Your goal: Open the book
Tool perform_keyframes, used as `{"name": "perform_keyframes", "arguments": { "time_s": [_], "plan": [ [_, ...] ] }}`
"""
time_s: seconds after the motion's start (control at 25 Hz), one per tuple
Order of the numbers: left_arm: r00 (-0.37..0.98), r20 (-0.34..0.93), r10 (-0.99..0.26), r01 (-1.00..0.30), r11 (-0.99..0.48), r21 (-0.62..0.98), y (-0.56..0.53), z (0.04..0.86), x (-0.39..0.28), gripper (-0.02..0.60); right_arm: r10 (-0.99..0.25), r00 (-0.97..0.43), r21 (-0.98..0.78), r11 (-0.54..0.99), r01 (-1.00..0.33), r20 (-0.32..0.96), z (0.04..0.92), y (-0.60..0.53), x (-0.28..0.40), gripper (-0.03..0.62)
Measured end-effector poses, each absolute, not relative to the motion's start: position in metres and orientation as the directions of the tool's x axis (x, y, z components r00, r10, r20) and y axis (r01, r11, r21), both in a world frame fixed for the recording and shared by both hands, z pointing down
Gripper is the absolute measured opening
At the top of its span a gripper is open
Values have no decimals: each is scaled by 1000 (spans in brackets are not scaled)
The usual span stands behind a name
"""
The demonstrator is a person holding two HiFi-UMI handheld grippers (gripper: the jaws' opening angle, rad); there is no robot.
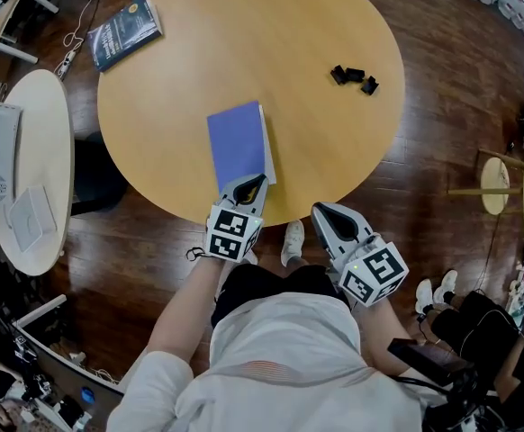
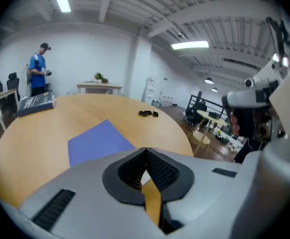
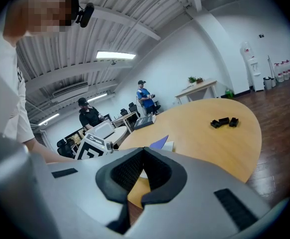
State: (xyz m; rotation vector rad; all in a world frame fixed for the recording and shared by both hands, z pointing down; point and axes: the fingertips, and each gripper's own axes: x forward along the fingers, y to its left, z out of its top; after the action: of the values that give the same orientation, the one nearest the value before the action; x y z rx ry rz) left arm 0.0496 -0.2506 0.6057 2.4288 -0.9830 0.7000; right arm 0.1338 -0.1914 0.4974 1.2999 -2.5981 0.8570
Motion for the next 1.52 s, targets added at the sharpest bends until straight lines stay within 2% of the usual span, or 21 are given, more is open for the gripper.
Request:
{"name": "perform_keyframes", "arguments": {
  "time_s": [0.16,0.32,0.64,1.0,1.32,1.52],
  "plan": [
    [626,489,-608,-778,-524,345,-254,574,13,12,-668,-667,-437,518,-735,329,494,-194,107,2],
    [570,406,-714,-795,-352,495,-257,553,-41,12,-628,-710,-437,567,-698,318,490,-198,74,2],
    [395,416,-819,-842,-142,520,-249,552,-141,12,-560,-763,-424,635,-645,322,485,-200,20,2],
    [282,530,-800,-890,-13,456,-242,604,-218,12,-547,-763,-422,636,-647,345,492,-199,-12,2],
    [258,673,-693,-927,20,375,-236,672,-244,14,-571,-741,-428,606,-671,353,494,-198,-19,2],
    [251,693,-676,-925,45,378,-229,678,-253,46,-582,-732,-428,596,-680,353,494,-199,-19,2]
  ]
}}
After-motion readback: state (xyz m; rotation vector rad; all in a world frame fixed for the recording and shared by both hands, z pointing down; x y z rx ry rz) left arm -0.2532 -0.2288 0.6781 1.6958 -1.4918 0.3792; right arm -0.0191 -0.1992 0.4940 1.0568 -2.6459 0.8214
